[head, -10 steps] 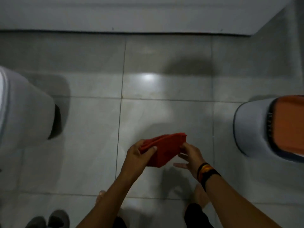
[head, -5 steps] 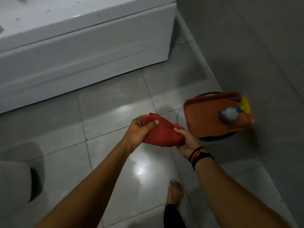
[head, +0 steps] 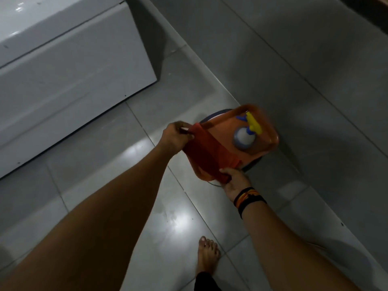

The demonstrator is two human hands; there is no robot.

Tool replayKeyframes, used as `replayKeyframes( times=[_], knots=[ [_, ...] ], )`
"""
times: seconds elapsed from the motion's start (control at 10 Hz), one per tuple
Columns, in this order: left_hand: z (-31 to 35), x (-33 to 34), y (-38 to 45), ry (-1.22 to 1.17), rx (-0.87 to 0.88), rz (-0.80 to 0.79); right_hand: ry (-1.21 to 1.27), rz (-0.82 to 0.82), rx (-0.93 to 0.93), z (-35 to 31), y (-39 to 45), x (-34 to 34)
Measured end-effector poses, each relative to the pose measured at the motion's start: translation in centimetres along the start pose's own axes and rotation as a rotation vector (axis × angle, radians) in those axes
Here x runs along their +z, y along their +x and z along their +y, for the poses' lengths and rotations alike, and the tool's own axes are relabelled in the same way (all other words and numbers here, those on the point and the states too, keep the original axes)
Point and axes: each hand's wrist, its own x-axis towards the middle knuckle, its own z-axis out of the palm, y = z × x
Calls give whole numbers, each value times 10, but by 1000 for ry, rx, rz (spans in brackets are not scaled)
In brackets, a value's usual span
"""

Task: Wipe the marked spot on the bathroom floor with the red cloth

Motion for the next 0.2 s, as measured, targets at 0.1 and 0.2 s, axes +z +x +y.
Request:
replayKeyframes(
  times=[0.1,0.2],
  knots=[
    [6,11,26,3,30,25,-54,-10,30,7,18,12],
    [6,19,24,61,63,81,-150,10,107,27,11,1]
  ],
)
